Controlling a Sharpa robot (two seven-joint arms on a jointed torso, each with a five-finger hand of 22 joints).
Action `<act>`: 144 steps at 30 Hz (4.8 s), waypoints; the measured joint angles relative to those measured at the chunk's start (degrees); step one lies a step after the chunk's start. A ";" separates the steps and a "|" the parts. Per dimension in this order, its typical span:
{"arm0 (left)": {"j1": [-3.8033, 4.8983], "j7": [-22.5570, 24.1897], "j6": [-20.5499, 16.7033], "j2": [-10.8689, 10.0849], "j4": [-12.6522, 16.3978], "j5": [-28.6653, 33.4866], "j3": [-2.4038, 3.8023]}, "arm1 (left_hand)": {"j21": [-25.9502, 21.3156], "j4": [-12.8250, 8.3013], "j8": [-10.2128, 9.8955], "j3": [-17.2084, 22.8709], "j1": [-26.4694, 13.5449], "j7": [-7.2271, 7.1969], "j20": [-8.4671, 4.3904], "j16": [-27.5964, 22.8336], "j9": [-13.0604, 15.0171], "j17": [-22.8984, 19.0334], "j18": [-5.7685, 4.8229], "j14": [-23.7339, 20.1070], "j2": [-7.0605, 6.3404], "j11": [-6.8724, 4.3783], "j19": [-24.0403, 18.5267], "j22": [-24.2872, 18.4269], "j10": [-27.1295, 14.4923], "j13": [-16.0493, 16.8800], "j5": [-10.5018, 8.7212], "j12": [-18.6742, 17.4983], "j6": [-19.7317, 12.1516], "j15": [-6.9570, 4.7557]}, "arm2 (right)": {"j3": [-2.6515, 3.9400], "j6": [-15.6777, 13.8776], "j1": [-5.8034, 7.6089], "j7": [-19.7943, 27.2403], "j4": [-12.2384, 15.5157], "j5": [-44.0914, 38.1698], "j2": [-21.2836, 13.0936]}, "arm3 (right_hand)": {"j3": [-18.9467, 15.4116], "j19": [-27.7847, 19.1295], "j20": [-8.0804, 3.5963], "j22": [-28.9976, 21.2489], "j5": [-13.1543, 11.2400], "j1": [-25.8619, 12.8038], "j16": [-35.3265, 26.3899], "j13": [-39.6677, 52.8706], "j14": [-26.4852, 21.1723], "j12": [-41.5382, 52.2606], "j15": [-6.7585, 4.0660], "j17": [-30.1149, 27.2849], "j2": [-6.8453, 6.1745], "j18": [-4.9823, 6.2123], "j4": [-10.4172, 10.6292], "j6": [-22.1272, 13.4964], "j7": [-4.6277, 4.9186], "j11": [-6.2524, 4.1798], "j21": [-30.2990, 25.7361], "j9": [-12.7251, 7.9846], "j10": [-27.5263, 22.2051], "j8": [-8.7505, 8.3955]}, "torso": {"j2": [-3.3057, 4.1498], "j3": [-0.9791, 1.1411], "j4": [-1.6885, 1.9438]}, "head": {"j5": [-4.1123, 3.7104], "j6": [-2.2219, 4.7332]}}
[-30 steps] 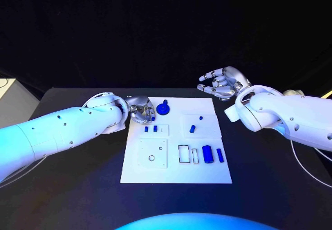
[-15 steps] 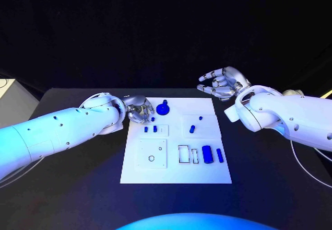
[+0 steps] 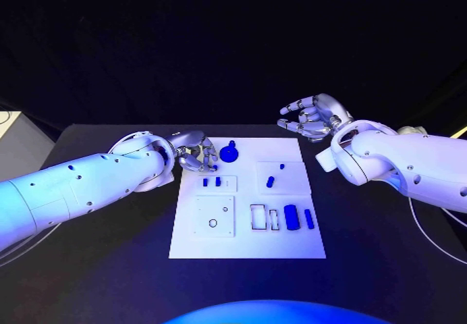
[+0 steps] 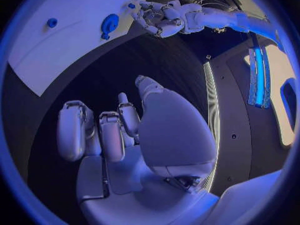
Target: Assemble the parts on the task board
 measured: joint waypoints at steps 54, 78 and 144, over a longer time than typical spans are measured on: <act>-0.09 0.46 2.45 1.49 -1.18 -0.07 -0.02 | 4.18 -0.24 1.76 7.80 0.90 -1.24 -1.33 2.38 0.77 9.82 -0.88 4.44 3.47 -1.99 5.22 6.56 6.39 22.03 0.00 24.34 5.09 -1.60 | 0.00 -0.06 0.00 0.03 0.00 0.00 0.00 | 0.32 0.00 0.00 -0.04 0.00 0.00 0.00 0.04 0.00 0.00 0.00 0.02 0.00 0.00 -0.01 0.00 0.00 0.00 0.00 -0.04 0.00 -0.01 | 0.00 -0.01 -0.03 | -0.06 -0.25; -0.08 0.13 3.10 1.47 -1.41 0.02 0.00 | 4.61 -1.27 1.88 9.94 1.39 -1.03 -1.33 2.38 1.13 9.78 -0.88 4.64 4.02 -1.81 5.21 6.88 6.18 21.55 0.00 24.34 4.87 -1.40 | 0.01 -0.15 0.00 0.06 -0.01 0.00 -0.05 | 0.32 0.00 0.00 -0.02 0.00 0.00 0.00 0.02 0.00 0.00 0.00 0.01 0.00 0.00 0.00 0.00 0.00 0.00 0.00 -0.03 0.00 -0.01 | -0.01 0.02 -0.04 | -0.06 -0.34; -0.10 10.76 -1.80 -7.82 2.78 45.52 2.58 | -24.77 -1.32 -2.27 11.56 -2.44 3.69 4.04 -36.65 1.19 -39.21 0.55 -24.07 1.71 4.49 -13.38 -16.52 -3.28 -15.71 0.21 -16.95 -3.10 4.73 | -0.25 5.30 -0.75 -0.99 -2.72 -12.04 0.10 | 18.29 -2.12 -0.51 -0.04 -3.61 1.35 -4.54 -47.32 0.11 -50.99 -0.73 0.05 -5.20 1.83 -6.57 3.88 -0.96 -0.34 -6.21 0.29 -18.83 2.65 | -0.12 -0.07 0.08 | -1.20 1.32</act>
